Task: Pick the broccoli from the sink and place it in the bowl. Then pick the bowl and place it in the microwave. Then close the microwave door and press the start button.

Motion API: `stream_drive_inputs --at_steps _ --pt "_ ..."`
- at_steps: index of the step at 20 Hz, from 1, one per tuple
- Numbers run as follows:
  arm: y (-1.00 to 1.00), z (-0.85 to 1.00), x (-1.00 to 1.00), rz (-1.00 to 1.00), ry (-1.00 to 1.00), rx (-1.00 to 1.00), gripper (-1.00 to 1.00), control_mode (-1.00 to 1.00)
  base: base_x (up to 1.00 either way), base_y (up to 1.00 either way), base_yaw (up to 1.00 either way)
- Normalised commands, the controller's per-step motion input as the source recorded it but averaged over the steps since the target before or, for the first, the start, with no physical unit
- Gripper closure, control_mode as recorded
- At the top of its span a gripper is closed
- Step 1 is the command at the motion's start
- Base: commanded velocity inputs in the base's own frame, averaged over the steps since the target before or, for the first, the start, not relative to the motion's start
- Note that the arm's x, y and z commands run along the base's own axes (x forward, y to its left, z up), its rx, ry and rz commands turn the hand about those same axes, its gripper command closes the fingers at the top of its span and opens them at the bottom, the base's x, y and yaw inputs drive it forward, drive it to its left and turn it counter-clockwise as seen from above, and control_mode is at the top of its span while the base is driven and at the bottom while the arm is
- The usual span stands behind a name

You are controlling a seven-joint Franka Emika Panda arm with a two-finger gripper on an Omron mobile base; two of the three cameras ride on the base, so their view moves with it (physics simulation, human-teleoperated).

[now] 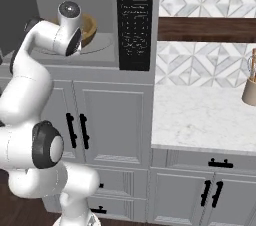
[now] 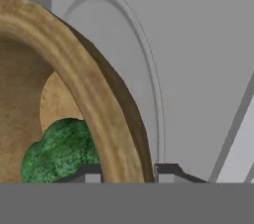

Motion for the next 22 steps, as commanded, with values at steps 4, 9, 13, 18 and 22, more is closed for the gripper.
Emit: stream_drive_inputs --at_steps 4,9,13,18,22 --pt "0.0 -0.22 0.71 0.0 0.09 0.01 -1.0 -1.0 0.0 0.0 0.0" --pt "0.0 -0.16 0.25 0.0 0.04 0.03 -1.0 -1.0 0.0 0.0 0.0" --pt "-0.06 0.0 -0.85 0.0 -0.14 0.03 -1.0 -1.0 0.0 0.0 0.0" --pt "-0.23 -0.23 -1.0 0.0 -0.29 0.04 -1.0 -1.0 0.0 0.0 0.0" --pt "-0.11 -0.12 -1.0 0.05 -0.21 0.02 -1.0 -1.0 0.0 0.0 0.0"
